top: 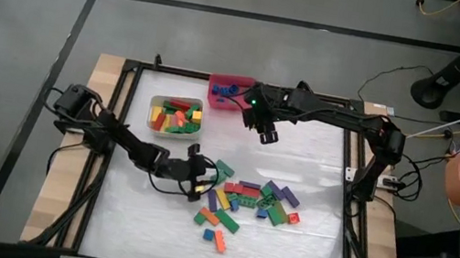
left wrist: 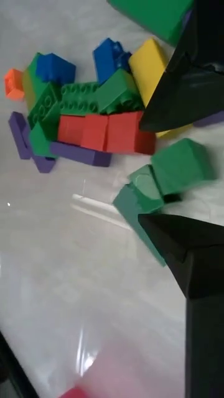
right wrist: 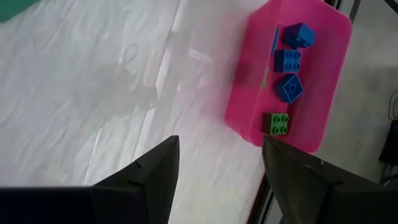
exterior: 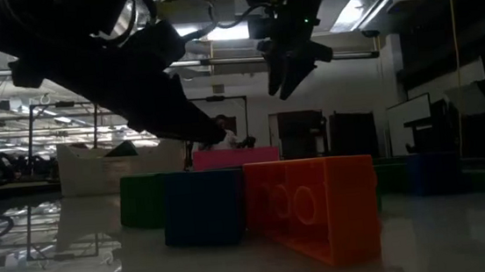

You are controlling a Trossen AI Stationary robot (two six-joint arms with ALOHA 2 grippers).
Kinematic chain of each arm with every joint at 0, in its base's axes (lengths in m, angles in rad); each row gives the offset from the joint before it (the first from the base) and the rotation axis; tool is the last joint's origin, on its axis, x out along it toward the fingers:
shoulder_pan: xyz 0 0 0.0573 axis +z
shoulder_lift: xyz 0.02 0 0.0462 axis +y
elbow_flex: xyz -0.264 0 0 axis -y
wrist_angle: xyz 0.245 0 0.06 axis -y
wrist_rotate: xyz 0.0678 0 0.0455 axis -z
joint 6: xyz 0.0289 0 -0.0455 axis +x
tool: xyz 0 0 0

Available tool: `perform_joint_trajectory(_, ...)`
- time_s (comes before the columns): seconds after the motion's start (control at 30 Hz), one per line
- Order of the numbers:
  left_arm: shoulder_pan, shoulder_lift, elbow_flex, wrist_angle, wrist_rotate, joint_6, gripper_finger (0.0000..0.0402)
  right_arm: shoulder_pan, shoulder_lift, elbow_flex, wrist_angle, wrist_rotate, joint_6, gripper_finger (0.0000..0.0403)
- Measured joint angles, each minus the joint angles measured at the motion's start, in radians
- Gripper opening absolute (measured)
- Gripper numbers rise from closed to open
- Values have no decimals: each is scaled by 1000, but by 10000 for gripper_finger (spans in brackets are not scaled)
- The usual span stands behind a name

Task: Sort blocks by size
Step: Put the small green wooden block into the red bin

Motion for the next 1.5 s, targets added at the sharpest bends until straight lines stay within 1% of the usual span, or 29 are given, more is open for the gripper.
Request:
perform_joint_trajectory(0.2,-35,0,0,-5,-51,-29,210,0,-15,0,-19,-4,0,227)
perform_joint_trajectory(0.33,-45,0,0,-14,-66,-33,210,0,-59,-1,-31,-10,-1,227)
perform_joint_trajectory(0.5,-44,3,0,-34,-67,-80,210,0,-136,-1,-48,-10,-1,227)
perform_joint_trajectory(0.57,-44,17,0,-15,-67,-81,210,0,-164,-1,-56,-11,-1,227)
perform_joint_trajectory(0.73,-45,89,0,32,-67,-108,210,0,-247,-1,-72,-54,-18,227)
perform_joint_trajectory(0.93,-42,154,36,50,-74,-86,210,0,-335,-1,-109,-45,-13,227)
perform_joint_trajectory(1.1,-30,180,49,47,-76,-97,210,2,-373,-1,-139,-49,9,227)
perform_joint_trajectory(1.17,-23,180,49,43,-76,-113,207,9,-376,-3,-149,-70,9,227)
perform_joint_trajectory(1.27,-20,178,49,43,-80,-119,183,27,-382,-54,-113,-100,8,227)
perform_joint_trajectory(1.37,-22,177,49,40,-82,-112,140,38,-384,-151,-39,-160,2,227)
perform_joint_trajectory(1.43,-28,176,49,38,-82,-118,115,50,-386,-237,61,-206,1,227)
perform_joint_trajectory(1.5,-30,166,49,30,-80,-115,114,60,-387,-331,181,-259,-14,227)
